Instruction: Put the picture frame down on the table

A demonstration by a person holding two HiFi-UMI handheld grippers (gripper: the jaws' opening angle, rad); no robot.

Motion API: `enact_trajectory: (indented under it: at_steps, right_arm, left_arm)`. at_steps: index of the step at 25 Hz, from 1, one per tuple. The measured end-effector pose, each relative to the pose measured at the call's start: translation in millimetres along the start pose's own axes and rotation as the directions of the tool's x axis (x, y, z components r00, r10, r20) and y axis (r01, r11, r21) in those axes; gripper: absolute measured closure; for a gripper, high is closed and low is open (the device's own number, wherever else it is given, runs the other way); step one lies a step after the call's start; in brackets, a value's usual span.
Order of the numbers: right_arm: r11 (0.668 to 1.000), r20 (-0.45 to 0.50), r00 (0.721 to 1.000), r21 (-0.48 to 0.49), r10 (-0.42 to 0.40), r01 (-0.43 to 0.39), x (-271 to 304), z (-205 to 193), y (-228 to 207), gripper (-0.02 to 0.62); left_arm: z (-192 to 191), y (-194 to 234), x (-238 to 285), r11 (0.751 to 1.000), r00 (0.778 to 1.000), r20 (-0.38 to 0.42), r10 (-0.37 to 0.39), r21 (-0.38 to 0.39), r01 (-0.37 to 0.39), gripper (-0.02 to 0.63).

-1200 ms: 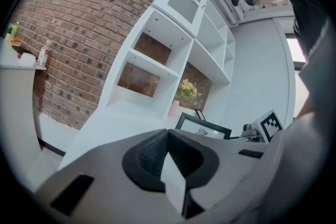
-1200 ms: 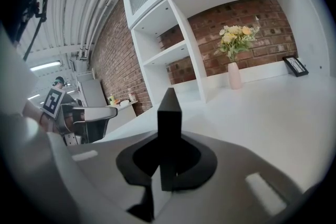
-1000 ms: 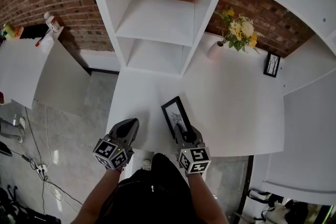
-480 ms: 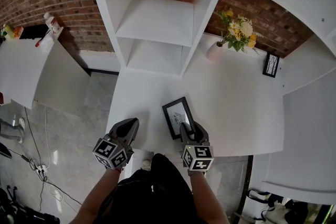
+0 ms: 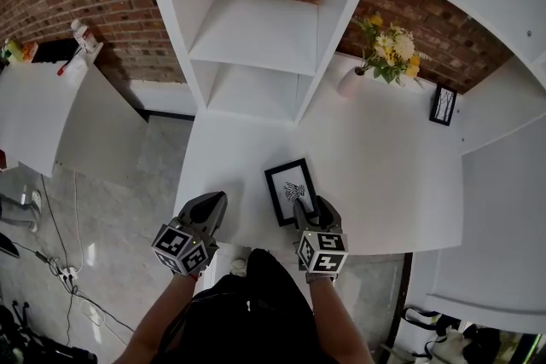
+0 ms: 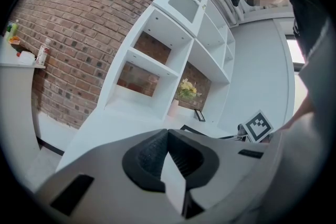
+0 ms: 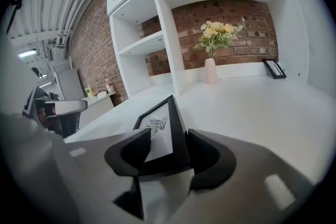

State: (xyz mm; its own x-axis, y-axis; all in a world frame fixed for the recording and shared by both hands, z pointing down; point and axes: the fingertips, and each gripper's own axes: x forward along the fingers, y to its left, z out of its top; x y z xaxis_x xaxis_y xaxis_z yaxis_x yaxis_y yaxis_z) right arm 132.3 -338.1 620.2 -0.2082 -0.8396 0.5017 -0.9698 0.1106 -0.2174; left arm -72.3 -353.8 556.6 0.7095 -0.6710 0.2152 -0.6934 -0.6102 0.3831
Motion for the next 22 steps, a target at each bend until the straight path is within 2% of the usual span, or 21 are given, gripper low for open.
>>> enact_trajectory:
  at_steps: [22]
  right_arm:
    - [0.999,-0.118,0.992,-0.002,-0.033,0.032,24.2,-8.1,9.0,0.351]
  left_arm:
    - [6.4,20.3,-9.1,0.999,0.999,0.027,0.046,-0.022,-0.045,0.615]
